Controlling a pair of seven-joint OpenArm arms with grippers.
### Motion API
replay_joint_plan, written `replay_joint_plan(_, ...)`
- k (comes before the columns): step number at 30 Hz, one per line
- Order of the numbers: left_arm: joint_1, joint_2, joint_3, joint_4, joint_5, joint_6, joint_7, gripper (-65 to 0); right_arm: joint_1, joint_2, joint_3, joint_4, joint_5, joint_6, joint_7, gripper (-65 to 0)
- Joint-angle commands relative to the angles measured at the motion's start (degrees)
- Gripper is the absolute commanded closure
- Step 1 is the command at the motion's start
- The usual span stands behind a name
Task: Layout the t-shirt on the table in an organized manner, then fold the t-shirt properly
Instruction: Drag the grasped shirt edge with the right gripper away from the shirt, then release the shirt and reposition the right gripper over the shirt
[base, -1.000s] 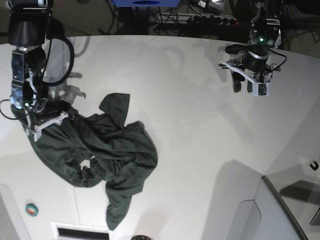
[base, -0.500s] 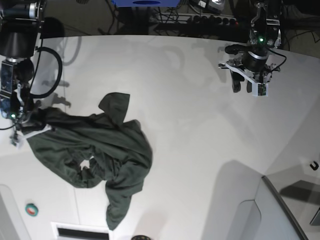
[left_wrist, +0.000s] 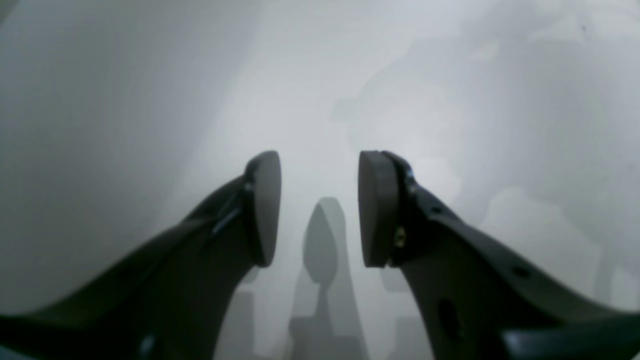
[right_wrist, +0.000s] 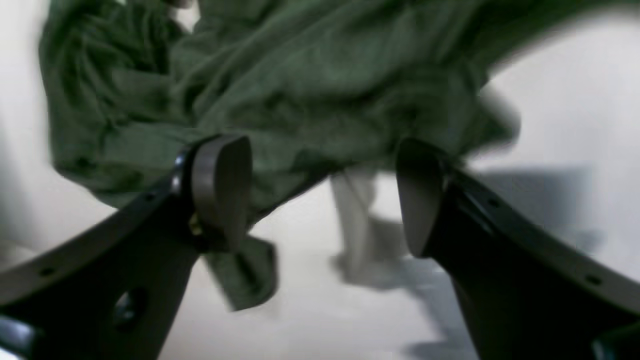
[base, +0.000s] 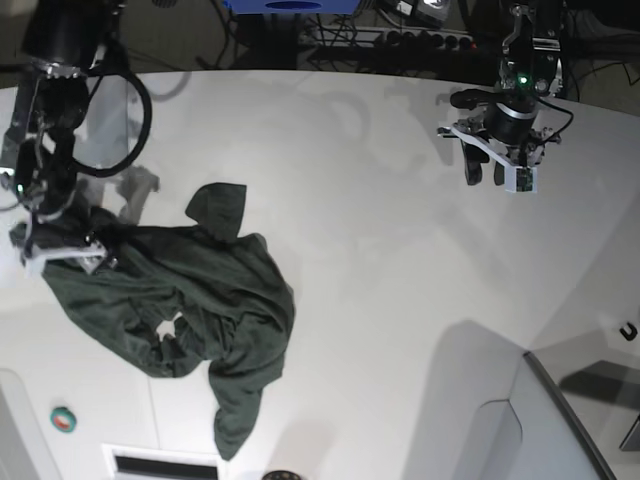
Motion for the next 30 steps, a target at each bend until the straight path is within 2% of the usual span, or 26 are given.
replay_joint_plan(1, 0.0, -0.5, -0.2, 0.8, 0.0, 0.3, -1.2, -25.0, -0.2, -0.1, 2.4, 0.0, 1.8, 0.9, 0.7, -40.7)
replay_joint_plan(4, 0.1, -0.4, -0.2, 0.8, 0.0, 0.3, -1.2, -25.0, -0.2, -1.7, 4.3, -3.0, 4.2, 3.5, 0.6, -38.3)
replay_joint_plan(8, 0.1, -0.4, -0.3, 0.8, 0.0, 0.3, -1.2, -25.0, 0.4, -2.9, 4.9, -7.8, 4.2, 3.8, 1.0, -38.3)
replay_joint_plan(17, 0.1, -0.4, -0.4, 0.8, 0.0, 0.3, -1.2, -25.0, 4.0, -1.2, 5.3, -17.6, 4.1, 3.5, 7.5, -38.3)
replay_joint_plan(22, 0.1, -0.5, -0.4, 0.8, 0.0, 0.3, -1.2, -25.0, 5.1, -1.0, 8.9, -20.0, 3.9, 3.8, 8.3, -38.3)
replay_joint_plan(24, 0.1, -0.5, -0.4, 0.8, 0.0, 0.3, -1.2, -25.0, 5.4, 0.6, 9.0, -21.3, 3.9, 3.9, 8.3, -37.7)
replay_joint_plan(26, 0.1, -0.5, -0.2, 0.8, 0.0, 0.3, -1.2, -25.0, 5.5, 1.2, 8.9, -21.6, 4.2, 3.9, 8.3, -29.7)
replay_joint_plan(29, 0.0, -0.5, -0.2, 0.8, 0.0, 0.3, -1.2, -25.0, 5.2, 1.2, 8.9, -19.8, 4.2, 4.0, 7.9, -2.3)
replay_joint_plan(30, 0.0, -0.4, -0.2, 0.8, 0.0, 0.3, -1.2, -25.0, 4.8, 1.0, 8.9, -18.9, 4.2, 4.0, 7.9, 0.0)
